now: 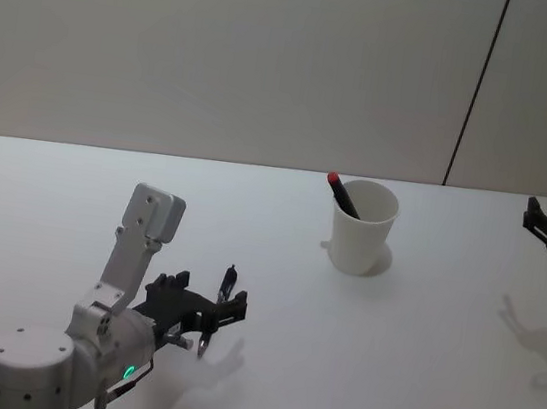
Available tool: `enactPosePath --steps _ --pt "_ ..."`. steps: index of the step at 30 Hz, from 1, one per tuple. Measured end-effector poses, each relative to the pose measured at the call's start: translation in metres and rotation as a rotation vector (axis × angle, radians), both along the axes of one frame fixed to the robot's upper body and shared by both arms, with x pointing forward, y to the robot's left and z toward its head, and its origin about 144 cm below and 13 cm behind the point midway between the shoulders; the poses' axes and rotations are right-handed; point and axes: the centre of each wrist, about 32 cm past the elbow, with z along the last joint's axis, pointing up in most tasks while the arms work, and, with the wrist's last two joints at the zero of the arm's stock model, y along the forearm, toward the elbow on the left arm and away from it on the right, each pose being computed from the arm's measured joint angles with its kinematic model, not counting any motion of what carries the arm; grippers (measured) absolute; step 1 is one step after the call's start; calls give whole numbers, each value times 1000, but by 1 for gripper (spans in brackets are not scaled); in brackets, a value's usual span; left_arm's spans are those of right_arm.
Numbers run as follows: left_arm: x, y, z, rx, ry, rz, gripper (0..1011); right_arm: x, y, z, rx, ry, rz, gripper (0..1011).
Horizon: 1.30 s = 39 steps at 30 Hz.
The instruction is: Place the pen into the pen holder.
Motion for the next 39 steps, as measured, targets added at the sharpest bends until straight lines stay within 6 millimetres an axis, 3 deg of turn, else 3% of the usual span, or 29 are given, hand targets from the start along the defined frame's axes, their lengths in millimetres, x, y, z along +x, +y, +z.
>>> enactPosePath --steps 39 --pt "23 12 -24 124 80 -73 1003 0 0 0 0 0 0 1001"
